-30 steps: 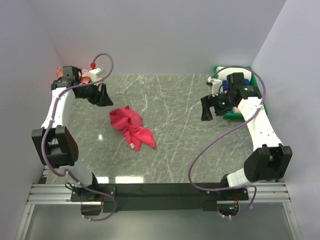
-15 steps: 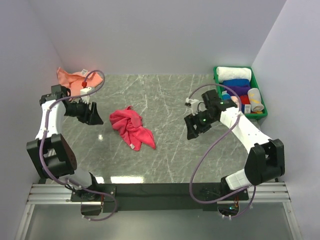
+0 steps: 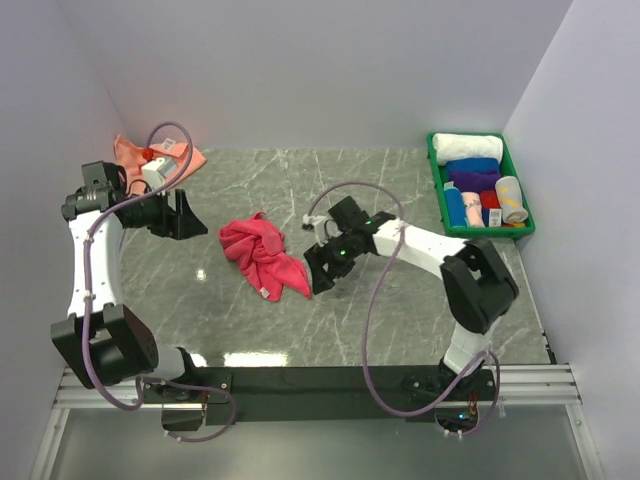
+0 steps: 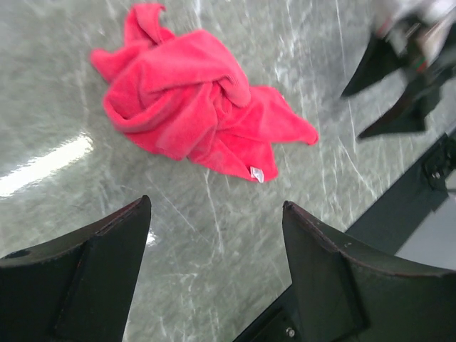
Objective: Roll the towels
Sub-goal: Flatten the towel
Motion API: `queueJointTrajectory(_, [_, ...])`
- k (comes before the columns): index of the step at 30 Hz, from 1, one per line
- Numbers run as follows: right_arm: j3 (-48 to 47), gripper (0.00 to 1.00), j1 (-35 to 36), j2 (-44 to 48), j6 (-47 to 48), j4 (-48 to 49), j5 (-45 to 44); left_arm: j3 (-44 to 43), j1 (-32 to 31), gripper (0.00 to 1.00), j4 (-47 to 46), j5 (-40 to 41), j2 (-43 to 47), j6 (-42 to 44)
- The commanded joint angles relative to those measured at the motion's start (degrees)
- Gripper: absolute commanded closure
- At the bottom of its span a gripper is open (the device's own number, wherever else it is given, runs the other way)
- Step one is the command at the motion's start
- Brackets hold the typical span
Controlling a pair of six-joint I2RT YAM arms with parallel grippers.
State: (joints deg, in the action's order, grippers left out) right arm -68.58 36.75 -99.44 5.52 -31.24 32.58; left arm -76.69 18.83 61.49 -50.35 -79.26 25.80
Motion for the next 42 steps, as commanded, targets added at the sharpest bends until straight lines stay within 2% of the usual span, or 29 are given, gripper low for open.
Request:
queueJointTrajectory(1, [-1.9,0.21,3.1,-1.8,-3.3,6.3,1.3,-3.0,0.3,0.20,-2.4,1.4,3.6,-5.4])
queueJointTrajectory(5, [-4.5,0.21,5.0,-7.7,-3.0,7.1,0.5,-2.4,0.3,0.21,-2.8,4.5,4.8,-6.2])
queueJointTrajectory(9, [-7.2,0.25,5.1,-12.1,-2.5,6.3,1.1,-0.8,0.2,0.21,-3.9,5.7,7.6,-7.0])
queueJointTrajectory(12, [-8.0,0.39,5.3,-14.6,-2.5,5.2,3.5,0.4,0.2,0.21,-6.0,5.0,8.5,-7.9])
queueJointTrajectory(13, [-8.0,0.51,5.3,-15.1,-2.6,5.0,4.2,0.7,0.2,0.21,-6.6,4.9,8.5,-8.3])
queueJointTrajectory(15, [-6.8,0.61,5.3,-15.2,-2.9,5.4,6.9,0.7,0.1,0.21,-7.8,4.5,8.0,-8.4])
queueJointTrajectory(17, [-5.1,0.82,5.3,-14.3,-2.4,5.4,8.2,0.3,-1.9,0.22,-8.4,6.0,6.0,-8.0])
queueJointTrajectory(18, [-4.8,0.97,5.3,-13.7,-2.0,4.5,8.2,0.1,-3.1,0.22,-9.2,6.7,4.4,-7.2])
queueJointTrajectory(19, [-4.6,1.00,5.3,-11.8,-1.4,3.8,7.5,-0.3,-6.1,0.23,-9.5,8.9,3.6,-6.9])
queueJointTrajectory(21, [-3.2,1.00,4.2,-8.8,0.7,1.6,6.5,-0.3,-9.9,0.24,-11.7,11.5,1.6,-7.7])
queueJointTrajectory(26, [0.4,1.00,1.7,0.3,4.1,-2.8,5.8,0.8,-24.0,0.23,-23.1,18.1,-3.3,-11.5])
queueJointTrajectory(31, [3.9,1.00,1.7,1.7,4.5,-3.8,7.1,-1.8,-32.8,0.24,-27.8,22.0,-11.5,-12.9])
queueJointTrajectory(36, [5.7,1.00,-0.1,3.1,6.3,-5.9,7.3,-5.3,-35.9,0.23,-28.6,28.1,-20.0,-12.7])
queueJointTrajectory(42, [7.6,1.00,-4.8,6.2,10.6,-11.9,8.3,-5.8,-37.5,0.33,-27.8,33.0,-27.9,-10.9])
